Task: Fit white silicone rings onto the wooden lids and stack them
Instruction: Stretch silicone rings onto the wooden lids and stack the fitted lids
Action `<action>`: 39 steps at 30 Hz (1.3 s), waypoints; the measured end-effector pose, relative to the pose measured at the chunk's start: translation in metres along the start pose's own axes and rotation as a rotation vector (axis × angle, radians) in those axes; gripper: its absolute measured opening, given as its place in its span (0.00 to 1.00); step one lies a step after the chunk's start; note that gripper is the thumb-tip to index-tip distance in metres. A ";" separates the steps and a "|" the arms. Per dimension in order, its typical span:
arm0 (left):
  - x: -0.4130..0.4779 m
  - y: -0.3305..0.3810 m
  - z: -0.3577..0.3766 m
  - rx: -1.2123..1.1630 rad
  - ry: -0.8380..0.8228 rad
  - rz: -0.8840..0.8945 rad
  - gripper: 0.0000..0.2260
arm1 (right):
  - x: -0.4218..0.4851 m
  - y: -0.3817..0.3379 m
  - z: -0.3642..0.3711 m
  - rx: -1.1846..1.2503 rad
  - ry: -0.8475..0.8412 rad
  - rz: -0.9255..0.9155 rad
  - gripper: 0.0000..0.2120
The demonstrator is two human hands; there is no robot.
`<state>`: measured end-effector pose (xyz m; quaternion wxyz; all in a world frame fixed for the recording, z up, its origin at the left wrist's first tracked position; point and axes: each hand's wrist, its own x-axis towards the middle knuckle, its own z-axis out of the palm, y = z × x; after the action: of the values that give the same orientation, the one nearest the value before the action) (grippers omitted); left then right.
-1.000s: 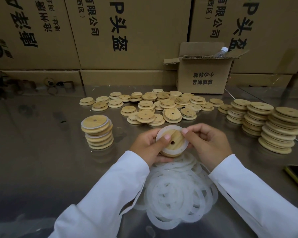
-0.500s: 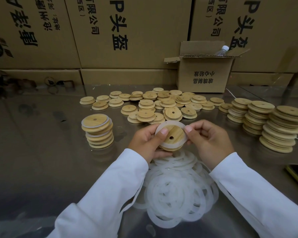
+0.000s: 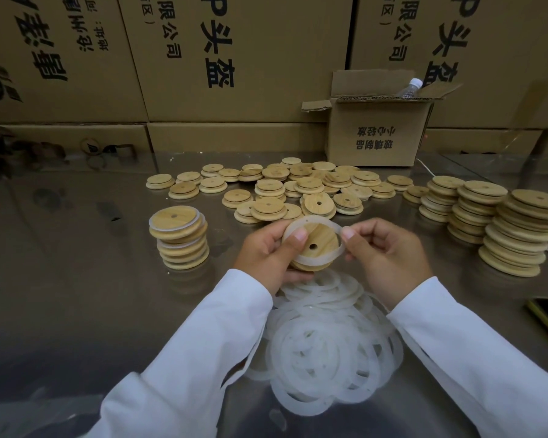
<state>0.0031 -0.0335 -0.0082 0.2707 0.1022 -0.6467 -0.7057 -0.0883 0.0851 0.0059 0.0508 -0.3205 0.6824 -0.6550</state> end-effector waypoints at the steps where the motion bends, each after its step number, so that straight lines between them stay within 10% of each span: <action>1: 0.000 0.000 0.000 -0.026 0.004 -0.007 0.08 | 0.000 0.000 0.001 0.006 -0.018 0.006 0.05; 39: 0.001 -0.004 0.000 0.032 0.043 -0.094 0.07 | -0.005 0.005 0.003 -0.020 0.021 0.073 0.05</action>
<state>0.0010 -0.0340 -0.0120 0.2494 0.1521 -0.6462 -0.7050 -0.0844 0.0848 -0.0006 0.0645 -0.2890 0.7007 -0.6491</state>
